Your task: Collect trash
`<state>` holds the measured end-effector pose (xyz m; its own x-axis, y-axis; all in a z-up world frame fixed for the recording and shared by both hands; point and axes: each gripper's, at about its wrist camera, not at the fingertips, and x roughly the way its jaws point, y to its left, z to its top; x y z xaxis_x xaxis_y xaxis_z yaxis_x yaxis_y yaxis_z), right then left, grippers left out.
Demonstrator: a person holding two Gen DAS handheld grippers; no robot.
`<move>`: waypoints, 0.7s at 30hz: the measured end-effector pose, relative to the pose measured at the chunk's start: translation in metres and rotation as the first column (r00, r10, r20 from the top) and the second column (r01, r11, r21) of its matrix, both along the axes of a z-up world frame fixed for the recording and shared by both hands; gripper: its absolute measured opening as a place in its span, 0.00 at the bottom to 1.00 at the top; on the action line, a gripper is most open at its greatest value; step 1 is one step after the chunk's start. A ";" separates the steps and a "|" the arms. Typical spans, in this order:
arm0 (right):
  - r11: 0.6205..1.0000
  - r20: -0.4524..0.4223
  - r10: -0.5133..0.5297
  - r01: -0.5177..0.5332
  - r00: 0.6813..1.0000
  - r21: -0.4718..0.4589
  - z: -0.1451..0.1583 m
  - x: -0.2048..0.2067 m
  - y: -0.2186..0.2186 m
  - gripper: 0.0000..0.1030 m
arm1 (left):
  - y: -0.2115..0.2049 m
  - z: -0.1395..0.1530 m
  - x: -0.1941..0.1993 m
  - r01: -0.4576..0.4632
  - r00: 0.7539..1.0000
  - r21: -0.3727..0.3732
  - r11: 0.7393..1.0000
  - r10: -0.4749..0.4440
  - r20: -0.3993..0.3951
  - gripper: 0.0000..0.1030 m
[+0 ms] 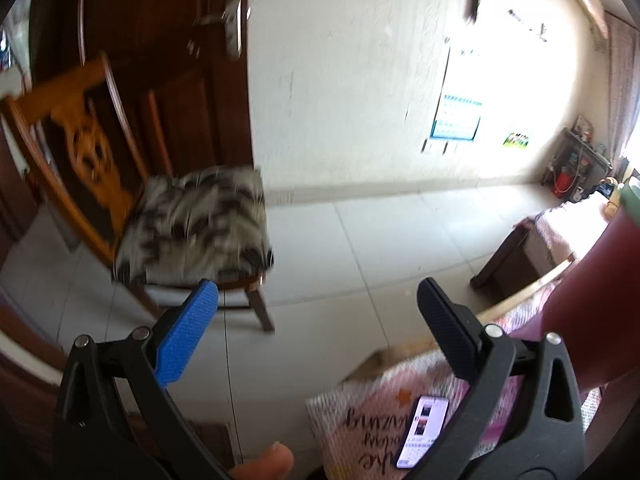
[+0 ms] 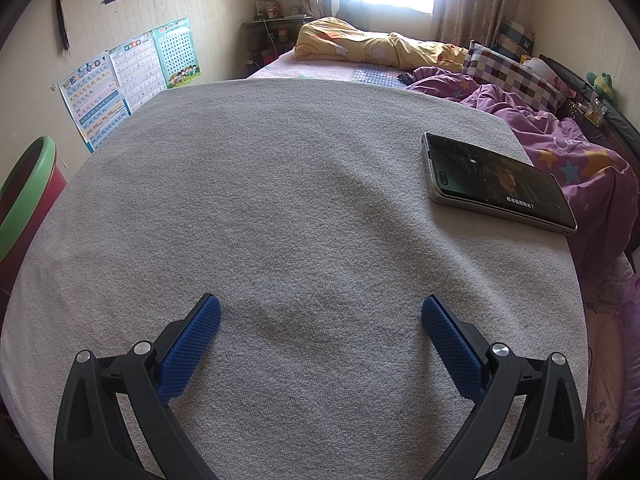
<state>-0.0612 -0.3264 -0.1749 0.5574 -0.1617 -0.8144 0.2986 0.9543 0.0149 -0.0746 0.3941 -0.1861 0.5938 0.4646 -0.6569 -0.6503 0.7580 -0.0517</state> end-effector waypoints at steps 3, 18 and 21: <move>1.000 0.000 0.000 0.000 1.000 0.000 0.000 0.000 0.001 0.94 | 0.001 0.020 0.006 0.014 1.000 0.013 1.000 -0.014 -0.003 0.95; 1.000 0.000 0.000 0.000 1.000 0.000 0.000 0.000 0.001 0.94 | -0.089 0.082 0.029 0.161 0.987 -0.029 0.986 -0.161 0.029 0.95; 1.000 0.000 0.000 0.000 1.000 0.000 0.000 0.000 0.001 0.94 | -0.118 0.095 0.038 0.199 0.978 -0.020 0.980 -0.197 0.070 0.95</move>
<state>-0.0613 -0.3251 -0.1754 0.5576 -0.1615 -0.8142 0.2982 0.9544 0.0150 -0.0370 0.2762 -0.0909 0.7157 0.3160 -0.6228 -0.4814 0.8693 -0.1121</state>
